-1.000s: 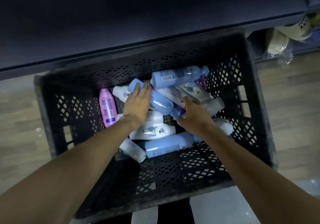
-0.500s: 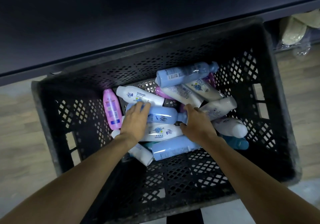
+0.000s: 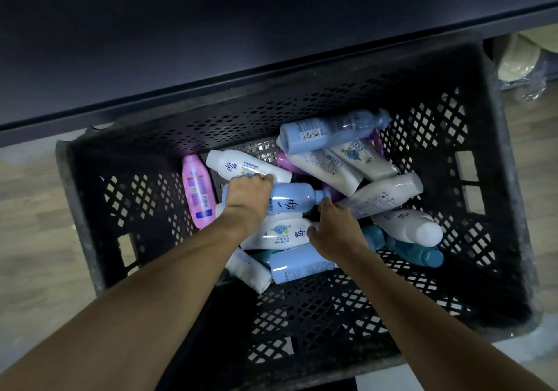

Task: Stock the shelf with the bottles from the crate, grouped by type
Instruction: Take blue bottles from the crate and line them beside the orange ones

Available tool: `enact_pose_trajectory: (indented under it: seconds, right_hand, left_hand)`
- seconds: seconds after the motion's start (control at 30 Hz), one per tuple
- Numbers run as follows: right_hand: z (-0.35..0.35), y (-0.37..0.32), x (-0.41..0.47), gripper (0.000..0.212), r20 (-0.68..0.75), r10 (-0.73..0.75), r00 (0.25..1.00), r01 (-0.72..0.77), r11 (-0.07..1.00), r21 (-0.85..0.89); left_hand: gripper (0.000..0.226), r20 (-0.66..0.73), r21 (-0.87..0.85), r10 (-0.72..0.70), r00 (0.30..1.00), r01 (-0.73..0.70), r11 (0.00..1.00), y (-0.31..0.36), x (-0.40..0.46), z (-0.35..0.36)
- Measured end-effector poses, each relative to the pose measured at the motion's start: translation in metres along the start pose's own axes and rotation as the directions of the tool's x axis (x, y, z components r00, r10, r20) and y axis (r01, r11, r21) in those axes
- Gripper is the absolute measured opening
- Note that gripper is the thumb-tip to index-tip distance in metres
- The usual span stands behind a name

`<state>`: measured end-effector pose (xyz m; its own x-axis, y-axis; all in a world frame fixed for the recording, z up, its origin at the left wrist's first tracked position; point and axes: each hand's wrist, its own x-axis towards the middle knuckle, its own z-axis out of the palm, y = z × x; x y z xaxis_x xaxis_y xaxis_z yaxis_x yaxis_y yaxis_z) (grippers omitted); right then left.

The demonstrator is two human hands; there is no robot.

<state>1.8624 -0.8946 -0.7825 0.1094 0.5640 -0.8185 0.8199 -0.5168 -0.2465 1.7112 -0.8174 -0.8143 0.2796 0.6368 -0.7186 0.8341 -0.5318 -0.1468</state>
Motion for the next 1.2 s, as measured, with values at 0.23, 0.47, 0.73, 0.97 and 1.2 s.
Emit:
enact_pose_trajectory:
  seconds: [0.23,0.47,0.73,0.97,1.2]
  right_hand:
    - [0.002,-0.005,-0.007,0.043,0.013,-0.039,0.999,0.038,0.998,0.047]
    - [-0.014,-0.026,-0.036,0.061,0.002,-0.159,0.987,0.155,0.968,0.197]
    - [-0.068,-0.077,-0.107,0.053,-0.153,-0.255,0.955,0.292,0.903,0.315]
    - [-0.118,-0.118,-0.204,0.06,-0.271,-0.283,0.92,0.36,0.883,0.301]
    - [-0.17,-0.162,-0.283,0.054,-0.388,-0.367,0.845,0.473,0.852,0.224]
  left_hand:
    - [0.038,0.042,-0.072,-0.089,0.995,0.092,0.993,-0.01,-0.026,0.008]
    - [0.058,0.108,-0.468,-0.161,0.981,0.193,0.863,-0.026,-0.091,0.0]
    - [0.06,0.078,-0.701,-0.24,0.968,0.224,0.677,-0.019,-0.17,-0.061]
    - [0.062,0.022,-0.813,-0.259,0.966,0.168,0.558,-0.035,-0.25,-0.127]
    - [0.058,-0.18,-0.845,-0.32,0.93,0.021,0.534,-0.067,-0.314,-0.183]
